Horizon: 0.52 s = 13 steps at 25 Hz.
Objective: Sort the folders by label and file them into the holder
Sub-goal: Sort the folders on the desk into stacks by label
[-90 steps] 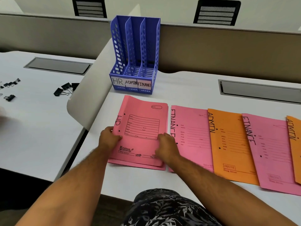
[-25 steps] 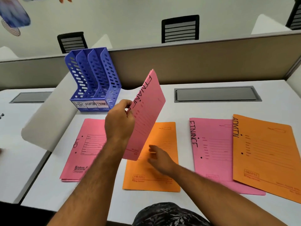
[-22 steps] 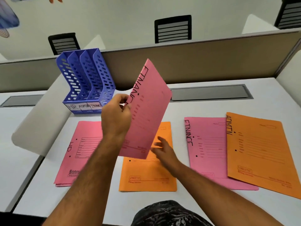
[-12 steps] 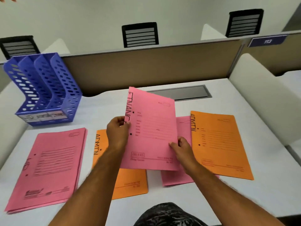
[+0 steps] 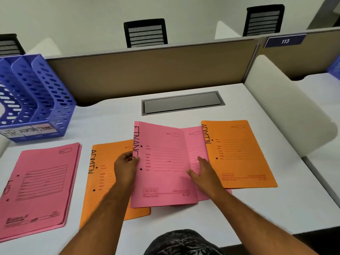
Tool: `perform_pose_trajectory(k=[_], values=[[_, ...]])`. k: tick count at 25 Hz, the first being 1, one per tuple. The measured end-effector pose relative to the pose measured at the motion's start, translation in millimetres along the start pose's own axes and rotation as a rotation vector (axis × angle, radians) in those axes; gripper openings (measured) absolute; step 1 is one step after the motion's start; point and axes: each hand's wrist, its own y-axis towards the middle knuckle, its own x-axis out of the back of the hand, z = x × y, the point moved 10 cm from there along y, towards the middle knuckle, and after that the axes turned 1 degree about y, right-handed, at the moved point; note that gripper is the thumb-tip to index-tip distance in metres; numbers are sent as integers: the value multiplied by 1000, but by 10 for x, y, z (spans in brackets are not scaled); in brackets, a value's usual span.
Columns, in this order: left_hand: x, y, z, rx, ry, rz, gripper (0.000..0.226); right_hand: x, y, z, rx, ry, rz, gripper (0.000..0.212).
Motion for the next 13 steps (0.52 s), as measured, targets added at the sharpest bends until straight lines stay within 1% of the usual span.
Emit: perform_pose_trajectory(k=[3, 6, 8, 10, 13], values=[[-315, -126, 187, 70, -19, 83, 16, 208, 28, -160, -8, -46, -52, 81], [-641, -279, 406, 139, 5, 126, 18, 331, 22, -325, -33, -161, -81, 81], [-773, -333, 511, 153, 104, 146, 22, 335, -17, -422, -58, -233, -82, 82], [-853, -328, 527, 129, 228, 168, 25, 357, -57, -498, -73, -235, -97, 80], [-908, -265, 420, 55, 382, 192, 25, 468, -23, -487, -15, -235, -140, 74]])
